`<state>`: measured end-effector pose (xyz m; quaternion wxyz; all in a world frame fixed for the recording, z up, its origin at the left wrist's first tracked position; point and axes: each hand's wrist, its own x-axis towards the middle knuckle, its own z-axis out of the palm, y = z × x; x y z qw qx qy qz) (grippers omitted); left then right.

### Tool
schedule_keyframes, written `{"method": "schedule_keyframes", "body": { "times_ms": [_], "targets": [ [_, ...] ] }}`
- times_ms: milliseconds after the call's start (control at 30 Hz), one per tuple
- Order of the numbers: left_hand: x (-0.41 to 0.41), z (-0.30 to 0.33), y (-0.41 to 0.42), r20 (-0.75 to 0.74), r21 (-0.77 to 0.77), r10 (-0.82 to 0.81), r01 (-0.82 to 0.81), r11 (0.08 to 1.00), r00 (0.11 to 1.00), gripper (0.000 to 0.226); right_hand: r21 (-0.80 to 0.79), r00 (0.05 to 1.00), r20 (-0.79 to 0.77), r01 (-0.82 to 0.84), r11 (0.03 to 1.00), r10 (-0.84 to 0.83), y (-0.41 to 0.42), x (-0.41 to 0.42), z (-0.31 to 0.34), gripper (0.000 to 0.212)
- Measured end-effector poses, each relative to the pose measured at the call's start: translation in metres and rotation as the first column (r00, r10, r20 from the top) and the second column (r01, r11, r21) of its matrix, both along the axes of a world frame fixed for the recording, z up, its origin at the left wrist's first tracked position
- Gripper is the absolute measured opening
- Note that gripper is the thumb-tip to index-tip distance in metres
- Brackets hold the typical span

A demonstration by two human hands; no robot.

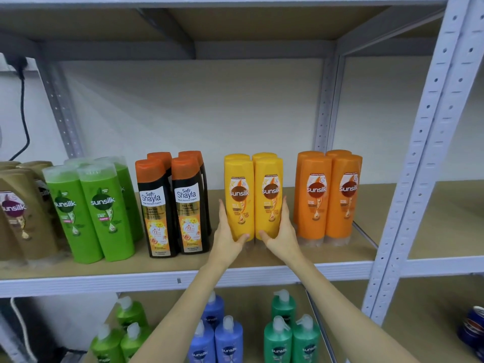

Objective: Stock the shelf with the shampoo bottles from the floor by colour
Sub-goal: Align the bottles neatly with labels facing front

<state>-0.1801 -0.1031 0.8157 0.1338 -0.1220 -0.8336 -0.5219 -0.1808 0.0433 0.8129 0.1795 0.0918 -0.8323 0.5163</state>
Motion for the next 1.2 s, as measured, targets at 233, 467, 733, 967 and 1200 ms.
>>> {"method": "schedule_keyframes", "body": {
  "times_ms": [233,467,733,967,1200],
  "targets": [
    [0.004,-0.001,-0.004,-0.047,0.023,0.009,-0.007,1.000,0.999,0.101,0.019,0.997,-0.067,0.032,0.999,-0.031,0.001,0.001,-0.004,0.099],
    [0.042,0.012,-0.050,-0.376,-0.033,0.074,-0.093,0.995,0.924,0.076,0.082,0.838,-0.523,0.228,0.970,-0.153,-0.029,0.022,0.014,0.075],
    [0.042,0.012,-0.141,-0.546,0.113,0.312,-0.301,0.947,0.778,0.060,0.183,0.850,-0.520,0.015,0.983,0.084,-0.116,0.028,0.031,0.068],
    [0.021,0.015,-0.176,-0.360,0.007,0.142,-0.150,0.989,0.922,0.094,0.267,0.958,-0.252,-0.064,0.962,0.134,-0.153,0.015,0.023,0.095],
    [0.010,0.010,-0.190,-0.341,0.013,0.048,-0.047,0.999,0.939,0.100,0.253,0.972,-0.229,0.010,0.968,0.049,-0.166,0.012,0.017,0.102]
  ]
}}
